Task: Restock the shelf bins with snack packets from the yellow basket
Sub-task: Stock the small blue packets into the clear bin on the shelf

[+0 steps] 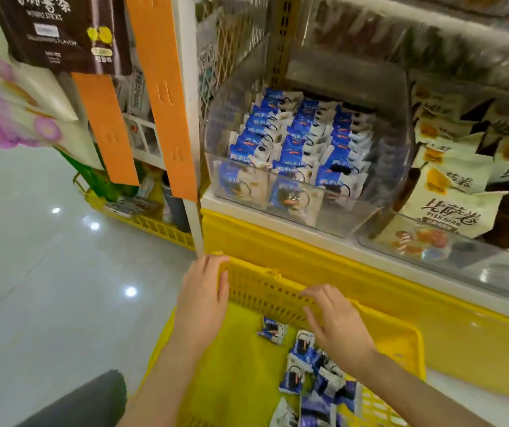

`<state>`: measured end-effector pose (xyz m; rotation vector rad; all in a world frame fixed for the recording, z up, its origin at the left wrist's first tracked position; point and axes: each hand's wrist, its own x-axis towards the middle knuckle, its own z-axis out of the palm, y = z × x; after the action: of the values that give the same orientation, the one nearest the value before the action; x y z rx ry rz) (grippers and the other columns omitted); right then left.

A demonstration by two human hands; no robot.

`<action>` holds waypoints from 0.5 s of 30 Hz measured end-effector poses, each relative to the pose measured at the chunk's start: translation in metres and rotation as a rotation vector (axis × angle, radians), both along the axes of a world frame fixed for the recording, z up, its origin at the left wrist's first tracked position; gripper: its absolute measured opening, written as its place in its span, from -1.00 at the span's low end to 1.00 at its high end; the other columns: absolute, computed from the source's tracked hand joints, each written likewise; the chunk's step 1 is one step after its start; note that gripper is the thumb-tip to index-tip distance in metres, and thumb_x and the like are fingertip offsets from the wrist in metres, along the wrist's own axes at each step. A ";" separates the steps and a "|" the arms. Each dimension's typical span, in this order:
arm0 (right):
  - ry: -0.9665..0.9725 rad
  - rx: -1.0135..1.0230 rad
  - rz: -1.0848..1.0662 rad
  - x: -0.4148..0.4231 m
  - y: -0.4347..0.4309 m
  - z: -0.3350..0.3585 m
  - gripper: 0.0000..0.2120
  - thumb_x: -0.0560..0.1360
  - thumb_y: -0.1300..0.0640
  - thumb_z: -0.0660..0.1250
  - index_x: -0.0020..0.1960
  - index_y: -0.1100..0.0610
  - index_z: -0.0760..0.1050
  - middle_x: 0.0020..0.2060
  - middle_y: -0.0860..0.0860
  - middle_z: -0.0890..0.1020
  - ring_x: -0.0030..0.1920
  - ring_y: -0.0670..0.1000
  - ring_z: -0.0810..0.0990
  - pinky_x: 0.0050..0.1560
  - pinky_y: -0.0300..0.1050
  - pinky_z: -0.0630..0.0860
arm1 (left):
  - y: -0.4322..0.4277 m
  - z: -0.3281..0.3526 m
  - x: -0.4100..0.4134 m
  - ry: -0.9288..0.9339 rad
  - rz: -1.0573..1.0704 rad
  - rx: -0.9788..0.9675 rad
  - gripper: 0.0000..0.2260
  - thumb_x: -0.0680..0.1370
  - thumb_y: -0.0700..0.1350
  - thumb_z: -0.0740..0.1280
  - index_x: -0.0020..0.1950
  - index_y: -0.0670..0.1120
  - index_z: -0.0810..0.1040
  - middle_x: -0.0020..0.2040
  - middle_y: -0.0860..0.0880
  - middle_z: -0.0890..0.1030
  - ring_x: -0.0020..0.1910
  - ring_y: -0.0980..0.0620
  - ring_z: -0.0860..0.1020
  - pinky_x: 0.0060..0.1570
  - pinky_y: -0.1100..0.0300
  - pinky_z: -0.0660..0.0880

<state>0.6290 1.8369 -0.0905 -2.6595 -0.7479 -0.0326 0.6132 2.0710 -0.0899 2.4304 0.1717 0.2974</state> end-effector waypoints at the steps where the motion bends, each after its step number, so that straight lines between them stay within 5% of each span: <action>1: 0.115 -0.060 -0.033 -0.004 -0.004 -0.020 -0.79 0.54 0.14 0.28 0.16 0.12 0.50 0.04 0.02 0.57 0.06 0.01 0.57 0.03 -0.23 0.44 | 0.008 -0.017 -0.006 0.095 0.018 0.005 -0.78 0.56 -0.22 0.24 0.19 -0.17 0.49 0.07 -0.15 0.50 0.05 -0.17 0.49 0.03 -0.03 0.41; 7: 0.759 -0.350 -0.122 -0.034 -0.028 -0.123 -0.63 0.62 0.14 0.12 0.41 0.03 0.25 0.33 0.02 0.41 0.17 0.02 0.49 0.08 -0.11 0.43 | 0.043 -0.076 -0.034 0.364 0.195 -0.097 -0.66 0.60 -0.12 0.18 0.38 -0.13 0.32 0.27 -0.16 0.45 0.18 -0.21 0.48 0.08 0.01 0.38; 9: 0.950 -0.401 -0.093 -0.048 -0.034 -0.143 -0.60 0.61 0.14 0.16 0.43 0.06 0.24 0.33 0.07 0.42 0.11 0.03 0.50 0.12 -0.09 0.43 | 0.046 -0.083 -0.034 0.370 0.226 -0.093 -0.71 0.61 -0.06 0.15 0.30 -0.11 0.39 0.16 -0.17 0.54 0.10 -0.21 0.53 -0.05 0.06 0.38; 11: 1.097 -0.397 -0.071 -0.063 -0.040 -0.153 -0.56 0.58 0.09 0.22 0.43 0.09 0.25 0.37 0.08 0.39 0.28 0.05 0.44 0.27 -0.11 0.37 | 0.045 -0.085 -0.031 0.361 0.212 -0.024 -0.77 0.61 -0.02 0.12 0.15 -0.09 0.45 -0.05 -0.17 0.60 -0.05 -0.23 0.56 -0.21 0.11 0.31; 15: 1.143 -0.435 0.024 -0.082 -0.045 -0.167 -0.49 0.50 -0.09 0.32 0.38 0.07 0.34 0.30 0.01 0.41 0.28 0.02 0.40 0.25 -0.14 0.33 | 0.041 -0.085 -0.029 0.322 0.270 0.073 -0.76 0.62 0.03 0.08 0.11 -0.06 0.45 -0.11 -0.18 0.60 -0.12 -0.27 0.55 -0.25 0.10 0.26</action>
<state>0.5469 1.7916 -0.2576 -2.4064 -0.3823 1.6344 0.5840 2.1120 -0.1749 2.5138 0.6441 0.0277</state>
